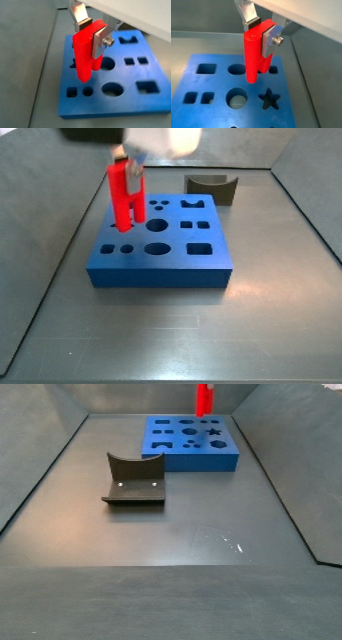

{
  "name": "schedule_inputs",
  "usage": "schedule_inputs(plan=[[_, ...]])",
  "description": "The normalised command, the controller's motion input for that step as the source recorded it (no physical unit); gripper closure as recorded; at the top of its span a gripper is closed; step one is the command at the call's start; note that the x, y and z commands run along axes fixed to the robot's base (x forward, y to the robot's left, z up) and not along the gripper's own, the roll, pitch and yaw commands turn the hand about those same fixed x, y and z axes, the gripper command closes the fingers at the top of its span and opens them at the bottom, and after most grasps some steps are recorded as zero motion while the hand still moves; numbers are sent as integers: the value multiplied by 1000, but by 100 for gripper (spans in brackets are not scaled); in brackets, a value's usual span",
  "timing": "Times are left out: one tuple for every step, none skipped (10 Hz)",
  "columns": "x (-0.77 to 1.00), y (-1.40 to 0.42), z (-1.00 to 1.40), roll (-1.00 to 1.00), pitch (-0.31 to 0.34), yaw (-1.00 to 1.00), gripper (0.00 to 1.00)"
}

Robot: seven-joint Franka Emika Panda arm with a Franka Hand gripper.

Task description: Insert the square-circle object.

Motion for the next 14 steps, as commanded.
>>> schedule_inputs(plan=[[-23,0,-291,-19,37,-1000,100],[0,0,-197,-17,30,-1000,100],[0,0,-186,-27,17,-1000,100],[0,0,-134,-50,0,-1000,100],[0,0,-123,-59,0,-1000,100],[0,-6,-100,-104,0,-1000,100],[-43,-43,-189,-240,-27,-849,100],[-369,-171,-186,-323,-133,-549,100],[-426,-243,-177,-371,-143,-383,100],[-394,-229,-171,-386,-140,-277,100],[-429,-214,-151,-374,-139,-231,100],[-463,-111,-289,-339,-119,-231,100],[-409,-74,-437,-223,-91,-414,100],[-14,-26,-520,-179,0,-709,100]])
